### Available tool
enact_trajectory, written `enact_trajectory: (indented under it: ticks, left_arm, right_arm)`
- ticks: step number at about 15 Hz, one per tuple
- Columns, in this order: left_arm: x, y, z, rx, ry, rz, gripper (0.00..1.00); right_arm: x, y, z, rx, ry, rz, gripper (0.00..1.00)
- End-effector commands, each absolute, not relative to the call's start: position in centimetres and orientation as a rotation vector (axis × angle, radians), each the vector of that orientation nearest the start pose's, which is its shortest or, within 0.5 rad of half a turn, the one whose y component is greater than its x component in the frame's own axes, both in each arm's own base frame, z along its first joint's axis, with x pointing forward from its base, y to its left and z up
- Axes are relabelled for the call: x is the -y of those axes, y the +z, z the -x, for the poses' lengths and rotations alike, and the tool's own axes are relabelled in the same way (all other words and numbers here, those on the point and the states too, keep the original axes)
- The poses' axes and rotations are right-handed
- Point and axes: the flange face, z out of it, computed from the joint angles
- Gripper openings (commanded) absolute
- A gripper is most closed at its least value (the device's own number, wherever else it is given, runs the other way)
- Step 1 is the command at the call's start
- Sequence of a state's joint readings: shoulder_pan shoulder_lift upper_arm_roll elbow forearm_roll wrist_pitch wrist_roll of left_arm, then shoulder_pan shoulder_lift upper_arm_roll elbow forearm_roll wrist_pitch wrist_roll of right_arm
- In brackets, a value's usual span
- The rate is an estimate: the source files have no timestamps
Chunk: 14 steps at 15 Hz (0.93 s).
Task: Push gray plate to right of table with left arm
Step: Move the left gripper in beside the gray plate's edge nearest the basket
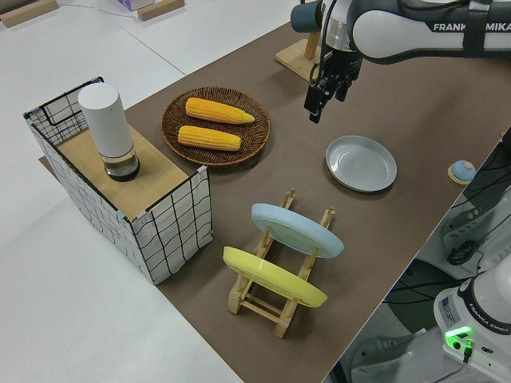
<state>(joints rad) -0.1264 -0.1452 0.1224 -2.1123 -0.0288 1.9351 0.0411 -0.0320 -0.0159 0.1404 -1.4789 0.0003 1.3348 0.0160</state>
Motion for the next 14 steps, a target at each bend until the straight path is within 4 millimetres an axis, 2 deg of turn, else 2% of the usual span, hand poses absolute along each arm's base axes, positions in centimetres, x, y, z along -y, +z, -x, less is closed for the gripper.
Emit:
enact_trajectory:
  ticks: [1,6,11,14]
  left_arm:
    - [0.5,43.9,-48.3,-0.070,-0.011,3.200,1.00]
    - [0.5,38.5,-46.3,-0.109,-0.002,3.196,1.00]
    - [1.6,33.1,-44.3,-0.136,0.003,3.187,1.00]
    - [1.9,31.7,-44.3,-0.148,0.042,3.183,1.00]
  right_arm:
    - [-5.6,66.0,-51.8,0.121,0.208,3.139,0.983]
    - [-5.7,66.0,-51.8,0.124,0.208,3.139,0.983]
    - [-5.7,66.0,-51.8,0.124,0.208,3.139,0.983]
    - [-5.7,66.0,-51.8,0.124,0.208,3.139,0.983]
